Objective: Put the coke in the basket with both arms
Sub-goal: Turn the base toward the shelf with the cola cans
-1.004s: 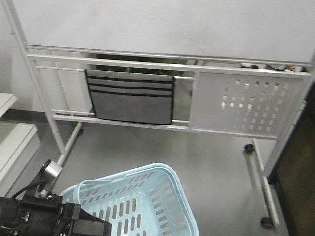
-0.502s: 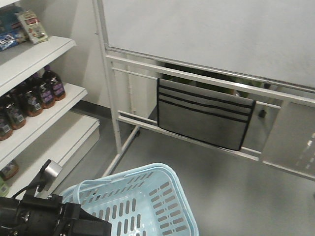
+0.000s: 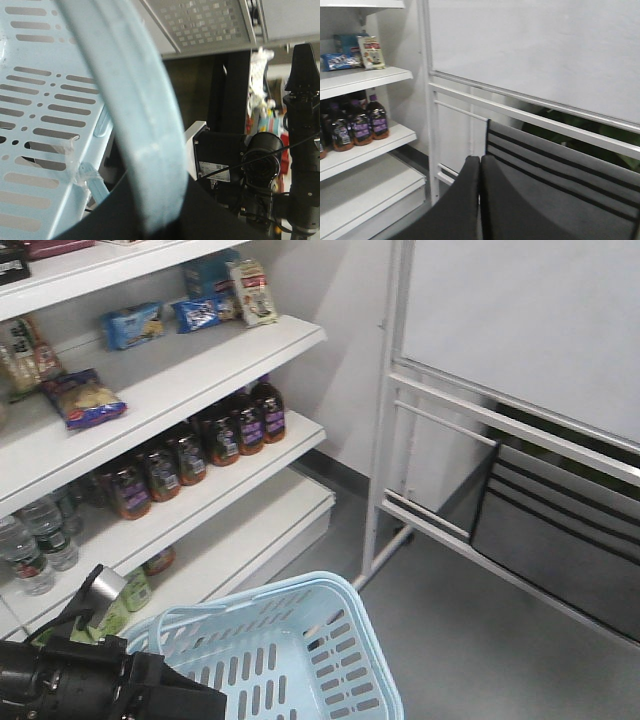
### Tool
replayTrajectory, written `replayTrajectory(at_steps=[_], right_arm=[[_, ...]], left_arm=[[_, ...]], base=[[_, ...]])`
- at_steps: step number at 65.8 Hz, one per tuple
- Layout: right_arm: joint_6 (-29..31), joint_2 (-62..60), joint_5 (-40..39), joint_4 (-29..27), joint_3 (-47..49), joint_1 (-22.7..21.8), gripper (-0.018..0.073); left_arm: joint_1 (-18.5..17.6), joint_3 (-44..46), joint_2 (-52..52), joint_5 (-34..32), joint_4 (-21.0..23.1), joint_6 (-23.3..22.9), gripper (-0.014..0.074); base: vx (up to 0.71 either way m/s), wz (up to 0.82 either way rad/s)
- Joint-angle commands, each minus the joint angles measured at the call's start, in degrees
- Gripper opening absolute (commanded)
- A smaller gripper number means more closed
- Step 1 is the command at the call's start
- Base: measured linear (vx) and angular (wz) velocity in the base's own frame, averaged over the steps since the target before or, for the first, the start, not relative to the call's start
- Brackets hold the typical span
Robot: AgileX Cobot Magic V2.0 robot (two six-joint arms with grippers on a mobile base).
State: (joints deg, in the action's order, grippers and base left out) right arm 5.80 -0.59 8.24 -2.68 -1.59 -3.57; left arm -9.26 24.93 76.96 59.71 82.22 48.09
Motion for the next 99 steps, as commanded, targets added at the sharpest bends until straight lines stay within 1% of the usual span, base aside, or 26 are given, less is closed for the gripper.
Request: replayTrajectory(at_steps=[1,54,99], right_arm=[[0.35,-0.75,-4.24,0.04,-0.45,-0.32,-0.0010],[0.35,-0.75,-4.24,0.04,-0.45,-0.32,-0.0010],[0.35,-0.75,-4.24,0.04,-0.45,-0.32,-0.0010]], left_arm=[[-0.55,1.14,-1.49,3.47,3.94,0.38,-0.0007],[-0.55,1.14,-1.49,3.47,3.94,0.38,-0.0007],[-0.55,1.14,-1.49,3.47,3.94,0.38,-0.0007]], base=[[0.17,0.65],[0.14,0.57],[0.07,0.40]])
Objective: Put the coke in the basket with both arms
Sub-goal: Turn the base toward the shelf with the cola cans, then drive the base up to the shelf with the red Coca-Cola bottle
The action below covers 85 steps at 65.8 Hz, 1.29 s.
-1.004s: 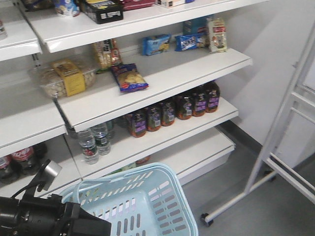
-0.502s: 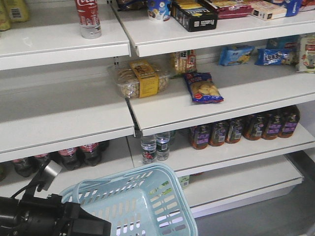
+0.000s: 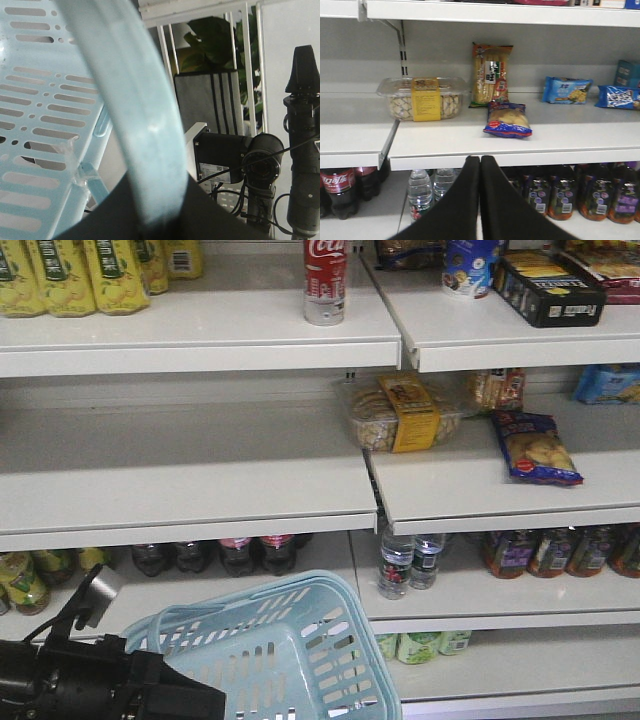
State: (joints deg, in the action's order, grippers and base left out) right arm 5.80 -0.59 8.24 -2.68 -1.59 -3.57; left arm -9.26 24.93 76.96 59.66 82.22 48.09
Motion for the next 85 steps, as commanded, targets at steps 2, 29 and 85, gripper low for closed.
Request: replayTrajectory(at_steps=[2,29,85], right_arm=[[0.35,-0.75,-4.24,0.04,-0.45,-0.32,-0.0010],[0.35,-0.75,-4.24,0.04,-0.45,-0.32,-0.0010],[0.35,-0.75,-4.24,0.04,-0.45,-0.32,-0.0010]], left_arm=[[-0.55,1.14,-1.49,3.52,3.94,0.38,-0.0007],[-0.55,1.14,-1.49,3.52,3.94,0.38,-0.0007],[-0.55,1.14,-1.49,3.52,3.94,0.38,-0.0007]], base=[[0.05,0.38],[0.03,0.18],[0.07,-0.02]])
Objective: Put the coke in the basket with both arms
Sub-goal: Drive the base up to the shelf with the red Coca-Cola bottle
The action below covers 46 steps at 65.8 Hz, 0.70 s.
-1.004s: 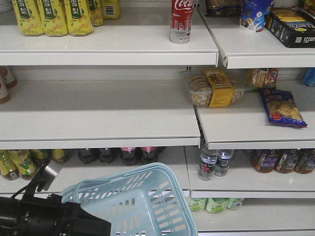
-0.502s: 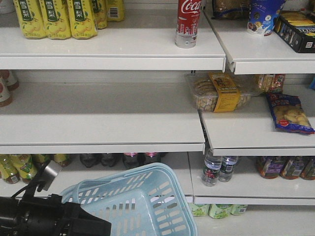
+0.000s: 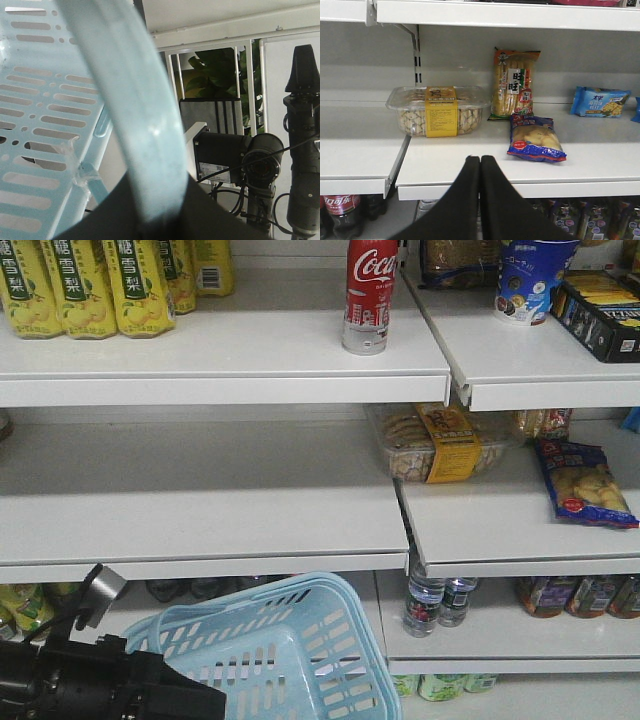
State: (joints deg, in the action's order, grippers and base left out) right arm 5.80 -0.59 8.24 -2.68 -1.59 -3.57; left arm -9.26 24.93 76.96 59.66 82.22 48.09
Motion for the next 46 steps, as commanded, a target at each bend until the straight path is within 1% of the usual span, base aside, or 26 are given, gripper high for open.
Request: replayTrajectory(at_steps=[1,46], right_arm=[[0.35,-0.75,-4.24,0.04,-0.45,-0.32,-0.0010],[0.35,-0.75,-4.24,0.04,-0.45,-0.32,-0.0010]], left_arm=[[-0.55,1.14,-1.49,3.52,3.94,0.38,-0.0007],[-0.55,1.14,-1.49,3.52,3.94,0.38,-0.0007]], base=[[0.09,-0.06],[0.07,-0.01]])
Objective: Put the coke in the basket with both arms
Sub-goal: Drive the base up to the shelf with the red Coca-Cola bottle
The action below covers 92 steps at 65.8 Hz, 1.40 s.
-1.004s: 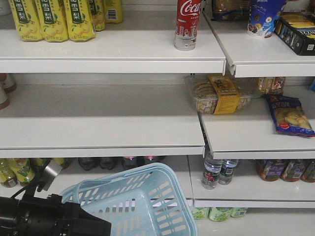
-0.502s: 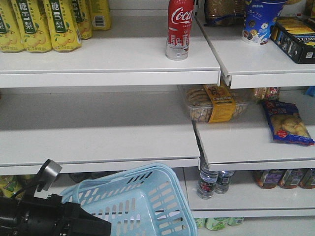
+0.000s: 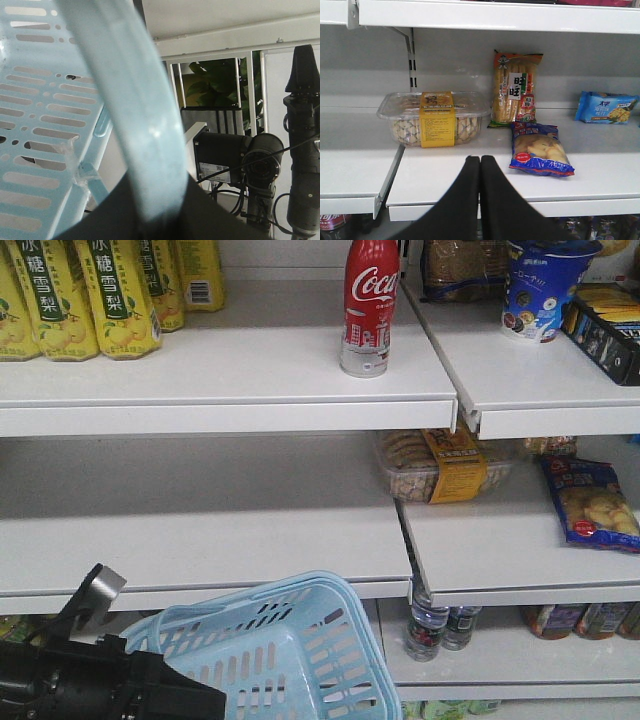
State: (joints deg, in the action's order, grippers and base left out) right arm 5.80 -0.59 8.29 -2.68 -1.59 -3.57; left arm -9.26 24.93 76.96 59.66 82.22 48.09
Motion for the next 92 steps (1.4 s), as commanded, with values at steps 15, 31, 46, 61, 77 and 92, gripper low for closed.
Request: replayTrajectory(at_steps=[15,31,46,61,77,92], right_arm=[[0.35,-0.75,-4.29,0.04,-0.45,-0.32,-0.0010],[0.35,-0.75,-4.29,0.04,-0.45,-0.32,-0.0010],[0.35,-0.75,-4.29,0.04,-0.45,-0.32,-0.0010],[0.35,-0.75,-4.29,0.04,-0.45,-0.32,-0.0010],[0.35,-0.75,-4.29,0.04,-0.45,-0.32,-0.0010],[0.35,-0.75,-4.29,0.04,-0.45,-0.32,-0.0010]], left_arm=[[-0.55,1.14,-1.49,3.52,3.94,0.38,-0.0007],[-0.55,1.14,-1.49,3.52,3.94,0.38,-0.0007],[-0.55,1.14,-1.49,3.52,3.94,0.38,-0.0007],[-0.55,1.14,-1.49,3.52,3.94,0.38,-0.0007],[-0.55,1.14,-1.49,3.52,3.94,0.38,-0.0007],[-0.55,1.14,-1.49,3.52,3.94,0.38,-0.0007]], base=[[0.03,0.03],[0.02,0.03],[0.03,0.03],[0.02,0.03],[0.00,0.00],[0.00,0.00]])
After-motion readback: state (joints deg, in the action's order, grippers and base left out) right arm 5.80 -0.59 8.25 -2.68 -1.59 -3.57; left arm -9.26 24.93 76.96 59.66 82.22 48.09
